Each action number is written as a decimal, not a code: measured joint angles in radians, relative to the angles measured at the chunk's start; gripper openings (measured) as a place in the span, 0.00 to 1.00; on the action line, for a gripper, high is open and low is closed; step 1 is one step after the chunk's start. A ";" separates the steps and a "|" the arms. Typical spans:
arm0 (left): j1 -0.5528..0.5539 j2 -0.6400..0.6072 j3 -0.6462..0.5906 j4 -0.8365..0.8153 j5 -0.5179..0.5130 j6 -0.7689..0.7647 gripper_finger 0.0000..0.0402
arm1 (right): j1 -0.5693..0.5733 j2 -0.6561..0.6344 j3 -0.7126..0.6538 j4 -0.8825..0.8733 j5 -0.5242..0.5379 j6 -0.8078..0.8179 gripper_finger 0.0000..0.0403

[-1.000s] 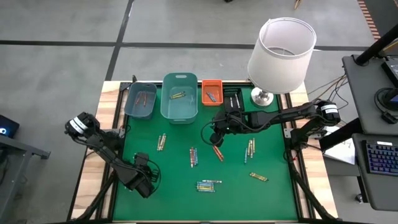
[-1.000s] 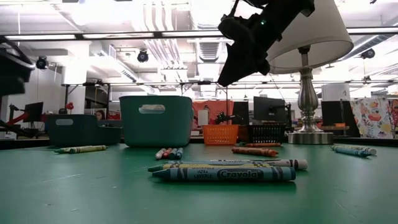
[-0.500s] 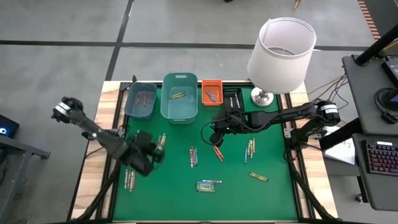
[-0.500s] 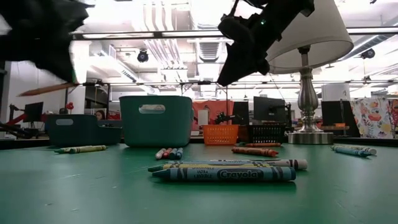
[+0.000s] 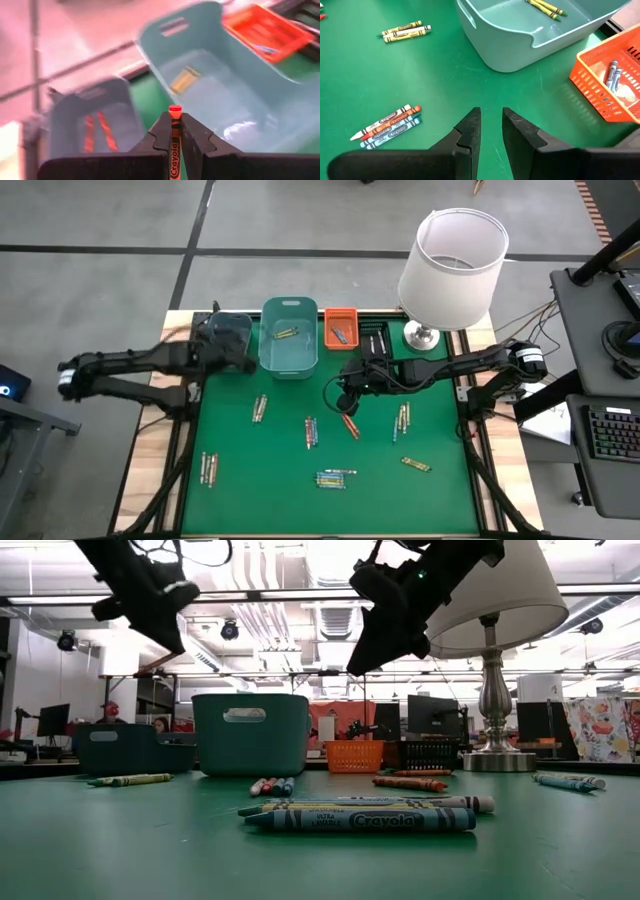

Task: Sort crayons
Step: Put the orange crayon into the blue bin

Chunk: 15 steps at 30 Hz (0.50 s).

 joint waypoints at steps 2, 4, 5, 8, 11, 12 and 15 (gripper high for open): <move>0.118 -0.005 0.000 0.030 0.026 0.104 0.00 | 0.000 0.000 0.000 0.000 0.000 0.000 0.17; 0.237 0.003 0.000 0.054 0.059 0.174 0.00 | 0.000 0.000 0.000 0.000 0.000 0.000 0.17; 0.292 0.011 0.000 0.068 0.083 0.206 0.00 | 0.000 0.000 0.000 0.000 0.000 0.000 0.17; 0.455 0.055 0.000 0.106 0.166 0.305 0.00 | 0.000 0.000 0.000 0.002 0.000 0.000 0.17; 0.594 0.122 0.000 0.153 0.269 0.367 0.00 | 0.000 0.000 0.000 0.002 0.000 0.000 0.17; 0.631 0.149 -0.001 0.167 0.304 0.384 0.00 | 0.000 0.000 0.000 0.002 0.001 0.000 0.17; 0.709 0.238 -0.002 0.190 0.375 0.427 0.00 | 0.000 0.000 0.000 0.002 0.001 -0.002 0.17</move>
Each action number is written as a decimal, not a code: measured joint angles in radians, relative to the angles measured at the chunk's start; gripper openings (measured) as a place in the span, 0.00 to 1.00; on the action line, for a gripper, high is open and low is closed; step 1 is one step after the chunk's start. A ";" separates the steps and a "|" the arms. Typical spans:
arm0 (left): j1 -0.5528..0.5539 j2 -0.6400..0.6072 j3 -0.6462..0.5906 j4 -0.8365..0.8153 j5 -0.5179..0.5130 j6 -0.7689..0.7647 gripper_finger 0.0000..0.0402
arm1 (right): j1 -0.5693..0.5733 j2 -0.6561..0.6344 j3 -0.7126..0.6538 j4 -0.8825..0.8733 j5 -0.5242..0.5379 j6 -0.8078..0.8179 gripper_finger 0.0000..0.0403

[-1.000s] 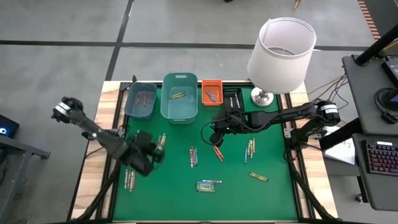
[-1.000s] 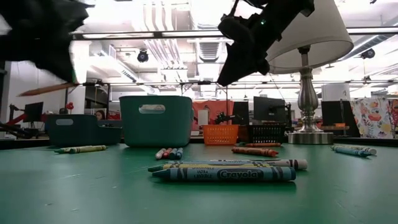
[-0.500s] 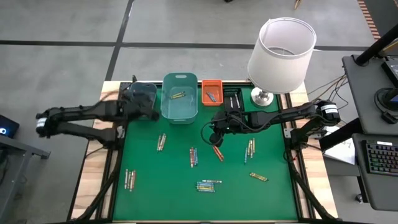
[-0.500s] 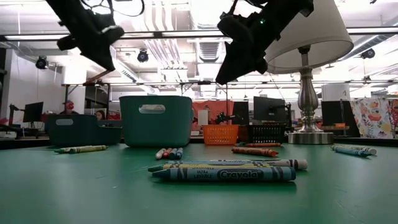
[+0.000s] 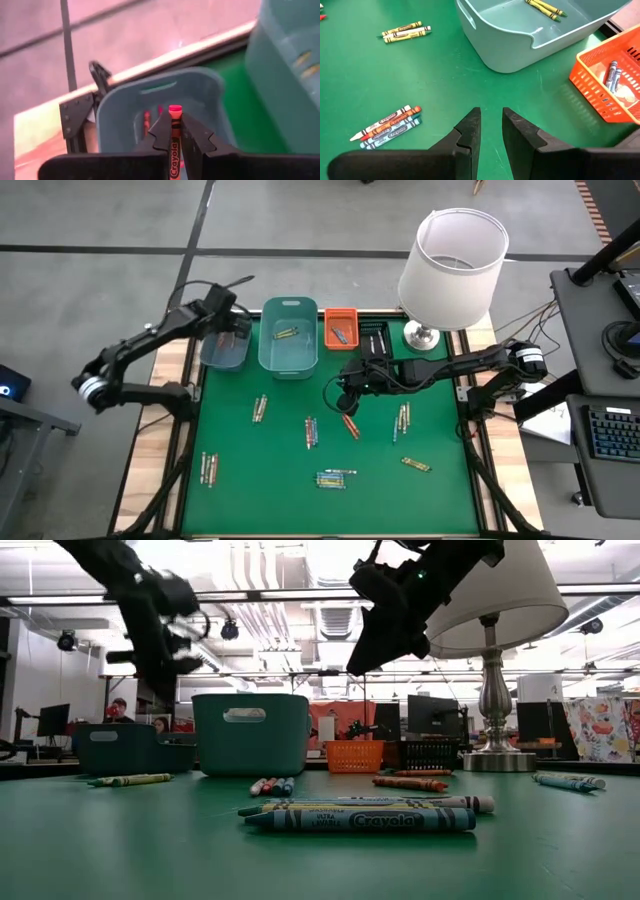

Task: Sort crayons
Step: Put the orange crayon into the blue bin

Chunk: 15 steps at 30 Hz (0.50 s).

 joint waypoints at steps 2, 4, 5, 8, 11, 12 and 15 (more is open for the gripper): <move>0.027 0.052 -0.001 0.000 0.002 0.007 0.01 | 0.000 0.000 0.000 0.000 0.000 -0.001 0.17; 0.043 0.095 -0.001 0.001 0.002 0.020 0.02 | 0.000 0.000 0.000 0.001 0.000 -0.005 0.17; 0.047 0.113 -0.001 0.000 0.001 0.024 0.03 | 0.000 0.000 0.000 0.001 0.000 -0.006 0.17; 0.048 0.154 -0.001 0.007 -0.019 0.026 0.06 | -0.004 0.000 0.008 0.002 0.000 -0.006 0.17; 0.047 0.179 -0.001 0.016 -0.067 0.026 0.08 | -0.004 0.000 0.015 0.006 0.000 -0.006 0.17; 0.047 0.185 -0.001 0.021 -0.073 0.026 0.09 | -0.004 0.000 0.016 0.006 0.000 -0.006 0.17; 0.047 0.191 -0.001 0.028 -0.077 0.026 0.11 | -0.004 0.000 0.016 0.004 0.000 -0.006 0.17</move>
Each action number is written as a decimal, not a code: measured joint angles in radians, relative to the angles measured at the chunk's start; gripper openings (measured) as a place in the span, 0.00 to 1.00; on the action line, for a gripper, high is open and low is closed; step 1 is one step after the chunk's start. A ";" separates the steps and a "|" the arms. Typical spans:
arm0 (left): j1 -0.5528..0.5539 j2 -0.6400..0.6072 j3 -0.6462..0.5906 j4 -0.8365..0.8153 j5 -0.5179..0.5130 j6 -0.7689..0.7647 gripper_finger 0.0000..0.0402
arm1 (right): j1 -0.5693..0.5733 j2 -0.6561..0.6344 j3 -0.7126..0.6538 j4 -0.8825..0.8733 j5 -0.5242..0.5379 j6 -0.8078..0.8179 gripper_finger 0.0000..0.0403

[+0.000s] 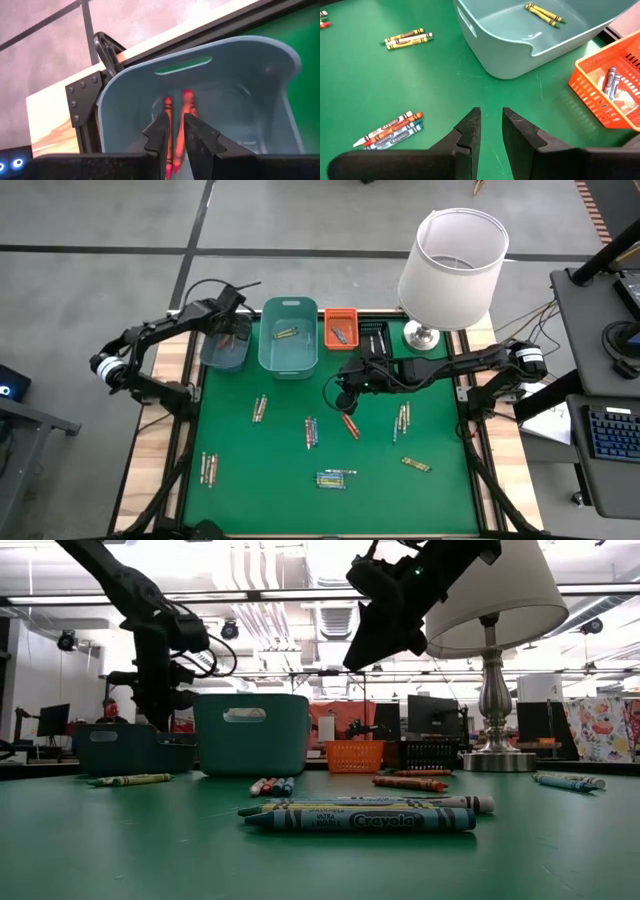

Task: Sort crayons
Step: Put the orange crayon into the blue bin, then put the green crayon into the green bin

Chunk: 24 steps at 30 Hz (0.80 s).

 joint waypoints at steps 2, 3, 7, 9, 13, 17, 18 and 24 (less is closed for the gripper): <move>0.000 -0.002 0.000 0.002 0.000 0.001 0.12 | 0.000 0.000 -0.001 -0.001 -0.001 0.006 0.17; -0.001 -0.006 0.000 0.004 0.000 0.001 0.13 | 0.000 0.000 -0.001 -0.003 -0.001 0.011 0.17; -0.006 -0.045 0.000 0.006 -0.001 0.002 0.15 | 0.000 0.000 -0.002 -0.004 -0.002 0.038 0.17; -0.020 -0.077 0.000 0.005 0.000 0.002 0.15 | 0.000 0.000 -0.002 -0.005 -0.003 0.061 0.17; -0.070 -0.170 -0.001 0.005 -0.001 0.002 0.15 | 0.000 0.000 -0.002 -0.017 -0.028 0.099 0.17; -0.167 -0.280 -0.002 0.010 -0.001 0.001 0.15 | 0.000 0.000 -0.002 -0.019 -0.102 0.143 0.17; -0.197 -0.306 -0.003 0.014 -0.001 -0.002 0.15 | 0.002 0.000 -0.002 -0.020 -0.127 0.158 0.17; -0.405 -0.430 -0.027 0.120 -0.001 -0.044 0.15 | 0.027 0.000 -0.002 -0.046 -0.262 0.271 0.17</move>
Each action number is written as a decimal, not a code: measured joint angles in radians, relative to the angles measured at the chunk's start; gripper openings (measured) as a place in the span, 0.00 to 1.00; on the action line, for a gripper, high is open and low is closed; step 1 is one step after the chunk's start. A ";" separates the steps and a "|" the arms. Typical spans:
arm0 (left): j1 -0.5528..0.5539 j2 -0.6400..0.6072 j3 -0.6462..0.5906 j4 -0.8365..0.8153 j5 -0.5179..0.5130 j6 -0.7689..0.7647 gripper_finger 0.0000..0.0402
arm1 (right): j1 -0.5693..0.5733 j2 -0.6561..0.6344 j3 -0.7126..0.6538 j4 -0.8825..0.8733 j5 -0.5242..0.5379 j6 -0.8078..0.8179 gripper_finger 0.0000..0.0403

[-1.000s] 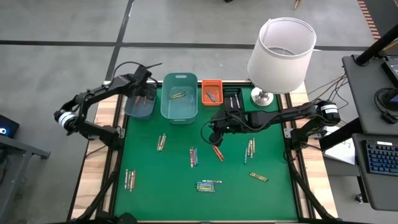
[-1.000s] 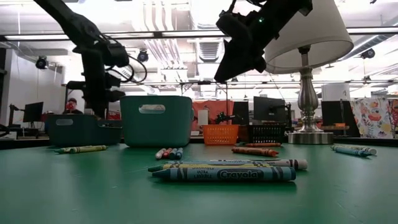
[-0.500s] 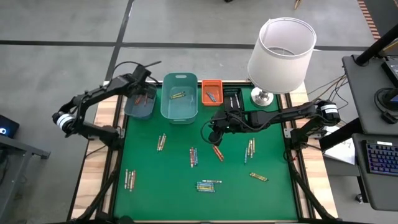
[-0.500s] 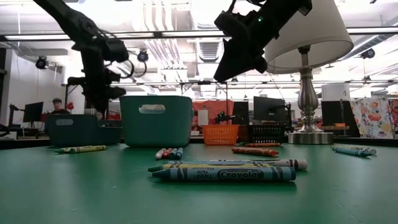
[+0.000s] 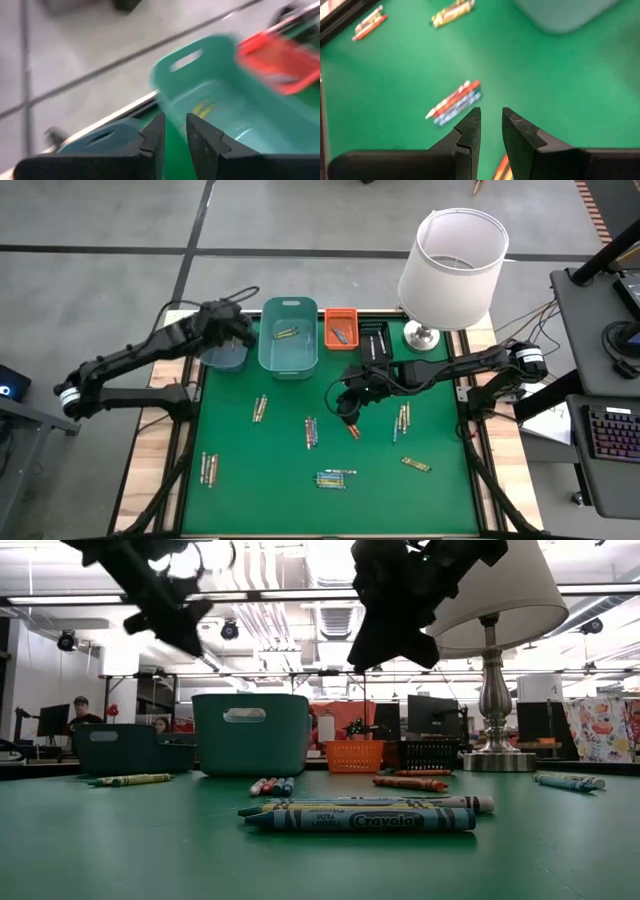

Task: Sort crayons
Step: Put the green crayon into the green bin

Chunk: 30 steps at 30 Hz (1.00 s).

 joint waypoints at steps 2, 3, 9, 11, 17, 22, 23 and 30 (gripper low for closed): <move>-0.070 -0.022 -0.007 0.048 0.000 0.002 0.15 | 0.012 0.000 0.000 -0.033 -0.013 0.029 0.17; -0.102 -0.031 -0.010 0.073 0.000 0.006 0.15 | 0.018 0.000 0.000 -0.055 -0.015 0.042 0.17; -0.265 -0.033 -0.020 0.222 0.000 0.067 0.15 | 0.030 0.000 0.000 -0.332 -0.017 0.168 0.17; -0.298 -0.023 -0.020 0.251 0.001 0.081 0.15 | 0.030 0.000 0.000 -0.476 -0.005 0.205 0.17; -0.333 0.000 -0.020 0.277 0.001 0.090 0.15 | 0.030 -0.002 -0.053 -0.821 0.067 0.284 0.17; -0.332 0.010 -0.020 0.276 0.000 0.090 0.15 | 0.030 -0.026 -0.149 -0.844 0.072 0.381 0.17; -0.332 0.012 -0.020 0.276 0.000 0.090 0.15 | 0.030 -0.031 -0.169 -0.839 0.072 0.402 0.17; -0.332 0.037 -0.020 0.279 0.000 0.090 0.15 | 0.030 -0.070 -0.272 -0.743 0.077 0.501 0.21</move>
